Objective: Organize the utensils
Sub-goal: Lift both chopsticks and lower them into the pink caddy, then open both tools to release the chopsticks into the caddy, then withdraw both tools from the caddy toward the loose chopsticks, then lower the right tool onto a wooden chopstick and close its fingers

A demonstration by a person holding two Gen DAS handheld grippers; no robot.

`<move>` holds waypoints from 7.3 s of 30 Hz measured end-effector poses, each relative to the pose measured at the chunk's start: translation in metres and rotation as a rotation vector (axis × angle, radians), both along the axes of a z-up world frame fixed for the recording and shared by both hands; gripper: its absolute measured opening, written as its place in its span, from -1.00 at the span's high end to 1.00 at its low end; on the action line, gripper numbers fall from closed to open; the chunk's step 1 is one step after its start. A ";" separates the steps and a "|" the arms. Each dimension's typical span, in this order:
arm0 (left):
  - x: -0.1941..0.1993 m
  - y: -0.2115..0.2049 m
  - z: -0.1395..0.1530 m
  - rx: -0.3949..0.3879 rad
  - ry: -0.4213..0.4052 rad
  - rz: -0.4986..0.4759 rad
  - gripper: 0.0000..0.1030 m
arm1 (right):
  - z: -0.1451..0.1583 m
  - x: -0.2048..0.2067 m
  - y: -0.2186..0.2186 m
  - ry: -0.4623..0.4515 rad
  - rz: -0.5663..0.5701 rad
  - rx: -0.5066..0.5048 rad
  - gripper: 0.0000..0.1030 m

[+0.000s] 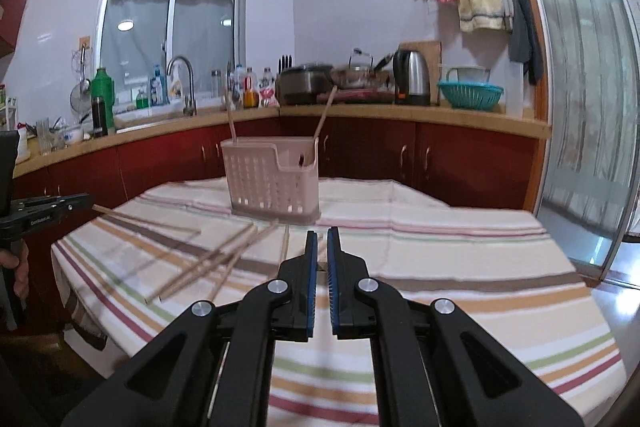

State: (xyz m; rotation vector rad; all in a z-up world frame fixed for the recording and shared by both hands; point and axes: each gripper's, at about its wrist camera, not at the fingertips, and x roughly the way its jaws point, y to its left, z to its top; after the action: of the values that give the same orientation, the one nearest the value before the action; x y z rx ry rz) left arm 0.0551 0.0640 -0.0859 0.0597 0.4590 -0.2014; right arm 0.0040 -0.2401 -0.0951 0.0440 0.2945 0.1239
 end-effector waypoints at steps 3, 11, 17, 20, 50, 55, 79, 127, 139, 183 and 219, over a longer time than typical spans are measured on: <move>0.000 0.001 0.012 -0.016 -0.019 -0.008 0.87 | 0.012 0.002 -0.001 -0.023 -0.001 0.004 0.89; 0.006 0.002 0.034 -0.035 -0.026 -0.040 0.87 | 0.036 0.019 -0.004 -0.034 0.027 0.028 0.89; 0.021 0.003 0.042 -0.043 -0.010 -0.061 0.87 | 0.050 0.043 -0.003 -0.046 0.047 0.028 0.89; 0.032 0.003 0.048 -0.045 -0.002 -0.075 0.87 | 0.058 0.058 -0.004 -0.046 0.054 0.041 0.89; 0.125 -0.019 0.081 -0.004 0.021 -0.191 0.87 | 0.083 0.132 -0.002 0.000 0.085 0.073 0.89; 0.132 -0.021 0.083 -0.009 0.017 -0.193 0.87 | 0.084 0.137 -0.002 0.001 0.086 0.071 0.89; 0.122 -0.022 0.103 -0.015 -0.026 -0.209 0.87 | 0.101 0.131 0.005 -0.037 0.096 0.060 0.90; 0.254 -0.062 0.153 -0.029 -0.129 -0.231 0.87 | 0.156 0.265 0.042 -0.137 0.172 0.112 0.90; 0.283 -0.056 0.110 -0.038 -0.031 -0.216 0.87 | 0.105 0.293 0.047 -0.027 0.158 0.142 0.90; 0.086 -0.033 0.020 -0.004 -0.025 -0.049 -0.61 | 0.001 0.071 0.025 0.059 -0.014 -0.023 -0.12; 0.026 -0.074 -0.061 0.059 0.132 -0.087 -0.52 | -0.103 0.031 0.033 0.296 0.087 -0.025 0.87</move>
State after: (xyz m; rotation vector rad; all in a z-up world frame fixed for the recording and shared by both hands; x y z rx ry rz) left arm 0.0810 -0.0097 -0.1474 0.1250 0.5950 -0.2785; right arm 0.0348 -0.2075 -0.1982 0.0242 0.5940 0.2001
